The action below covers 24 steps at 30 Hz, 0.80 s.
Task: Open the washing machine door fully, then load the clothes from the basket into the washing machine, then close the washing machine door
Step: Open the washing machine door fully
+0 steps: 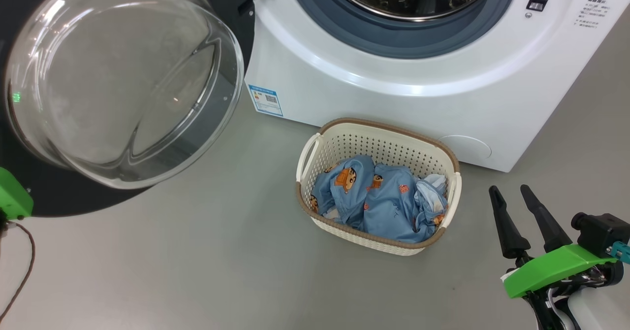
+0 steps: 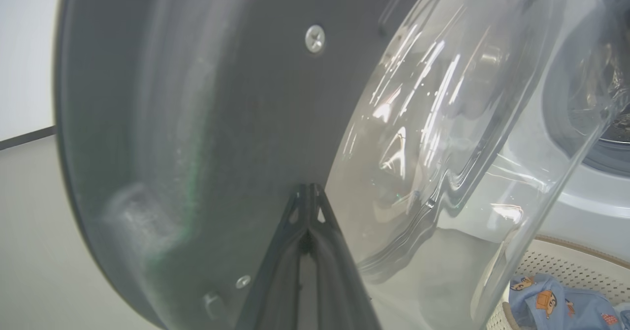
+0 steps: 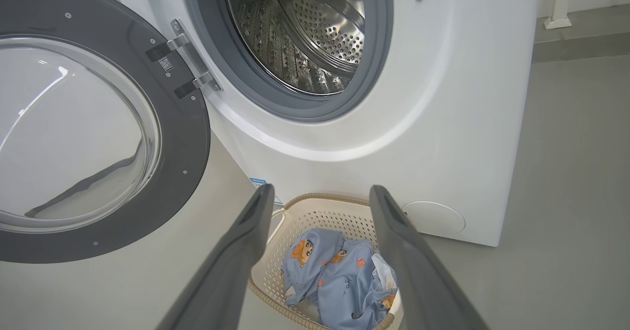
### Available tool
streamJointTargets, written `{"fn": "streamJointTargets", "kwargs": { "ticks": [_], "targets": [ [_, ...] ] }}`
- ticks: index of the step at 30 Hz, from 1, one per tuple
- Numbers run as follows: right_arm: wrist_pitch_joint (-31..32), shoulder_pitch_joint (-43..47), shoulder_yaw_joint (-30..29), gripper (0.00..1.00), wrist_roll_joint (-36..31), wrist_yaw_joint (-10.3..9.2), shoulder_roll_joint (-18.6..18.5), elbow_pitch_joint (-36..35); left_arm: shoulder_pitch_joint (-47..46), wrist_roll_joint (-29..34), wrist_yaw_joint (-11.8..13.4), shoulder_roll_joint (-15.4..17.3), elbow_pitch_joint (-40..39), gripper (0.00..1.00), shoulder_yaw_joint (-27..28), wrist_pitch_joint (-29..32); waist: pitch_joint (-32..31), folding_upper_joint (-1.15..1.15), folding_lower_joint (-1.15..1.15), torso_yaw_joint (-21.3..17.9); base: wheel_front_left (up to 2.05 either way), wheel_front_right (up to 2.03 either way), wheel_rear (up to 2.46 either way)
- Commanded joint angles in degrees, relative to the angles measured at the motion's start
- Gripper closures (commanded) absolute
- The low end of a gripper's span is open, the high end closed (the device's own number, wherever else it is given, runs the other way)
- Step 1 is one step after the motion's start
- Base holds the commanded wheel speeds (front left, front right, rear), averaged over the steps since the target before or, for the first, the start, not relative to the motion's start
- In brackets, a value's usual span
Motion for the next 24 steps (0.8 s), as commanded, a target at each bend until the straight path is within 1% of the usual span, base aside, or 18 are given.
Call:
{"fn": "streamJointTargets", "kwargs": {
  "ticks": [1, 14, 24],
  "targets": [
    [-0.7, -0.7, 0.9, 0.00, 0.7, 0.33, -0.4, -1.0, -2.5, 0.7, 0.2, 4.4, -0.3, 1.00, 1.8, -0.8, -0.3, 0.00, 0.00, 0.1, 0.00, 0.00, 0.00],
    [-0.7, 0.5, 1.4, 0.00, 0.7, 0.33, 0.6, -0.8, -2.6, 1.5, -2.4, 2.7, 2.3, 1.00, -2.0, -3.7, -3.2, 0.00, 0.00, 0.3, 0.00, 0.00, 0.00],
    [-0.7, 2.0, 1.6, 0.00, 1.1, 0.33, 1.1, -0.7, 1.8, 0.4, -3.6, 3.2, 0.2, 1.00, -3.9, -7.1, -7.2, 0.00, 0.00, -1.4, 0.00, 0.00, 0.00]
  ]
}}
